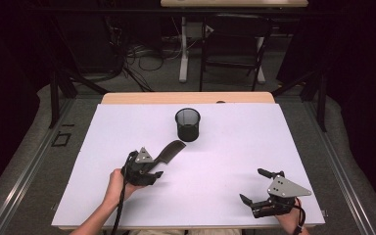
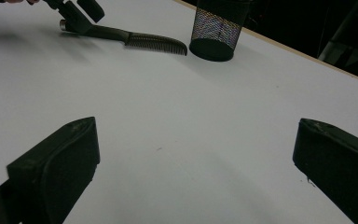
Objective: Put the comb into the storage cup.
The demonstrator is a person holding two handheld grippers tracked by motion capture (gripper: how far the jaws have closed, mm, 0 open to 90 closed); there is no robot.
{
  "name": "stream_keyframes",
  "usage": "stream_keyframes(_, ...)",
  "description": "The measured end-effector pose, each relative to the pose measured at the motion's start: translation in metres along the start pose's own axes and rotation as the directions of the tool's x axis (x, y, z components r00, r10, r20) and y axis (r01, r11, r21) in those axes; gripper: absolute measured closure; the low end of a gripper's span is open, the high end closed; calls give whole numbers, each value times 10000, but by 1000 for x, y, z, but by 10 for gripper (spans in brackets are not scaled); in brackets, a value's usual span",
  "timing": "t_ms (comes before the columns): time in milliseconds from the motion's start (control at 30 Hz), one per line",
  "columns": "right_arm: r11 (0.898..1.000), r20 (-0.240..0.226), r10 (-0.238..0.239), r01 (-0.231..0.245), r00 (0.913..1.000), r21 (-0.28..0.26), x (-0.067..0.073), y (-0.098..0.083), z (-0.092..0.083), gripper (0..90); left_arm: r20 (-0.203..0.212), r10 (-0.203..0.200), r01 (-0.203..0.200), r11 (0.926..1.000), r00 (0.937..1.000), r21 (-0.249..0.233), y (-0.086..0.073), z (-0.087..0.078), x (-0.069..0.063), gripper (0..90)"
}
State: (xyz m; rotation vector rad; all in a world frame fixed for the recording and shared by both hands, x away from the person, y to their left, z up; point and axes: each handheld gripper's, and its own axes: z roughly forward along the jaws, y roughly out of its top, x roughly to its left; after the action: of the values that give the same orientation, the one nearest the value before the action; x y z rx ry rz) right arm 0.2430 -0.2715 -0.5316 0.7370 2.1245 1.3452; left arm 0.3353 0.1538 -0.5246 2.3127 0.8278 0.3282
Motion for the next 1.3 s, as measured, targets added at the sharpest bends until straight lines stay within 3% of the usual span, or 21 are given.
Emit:
stream_keyframes(267, 10000, -15, 23, -23, 10000, 0, 0, 0, 0, 1, -299, -136, 131, 9997, 9995, -192, 4, -8, 4, 299)
stream_keyframes(500, 10000, -25, -5, 5, 10000, 21, 0, 0, 0, 1, -436, -108, 102, 9998, 9990, -158, 8, -12, 5, 213)
stream_keyframes(1033, 10000, -63, 0, 0, 10000, 54, 1, 0, 1, 1, -436, -223, 233, 9995, 9988, 233, 14, -12, 14, 142)
stream_keyframes(1300, 10000, -101, 1, -1, 9999, 54, 1, 0, 1, 1, -463, -366, 397, 9969, 9983, 683, 18, -11, 18, 112)
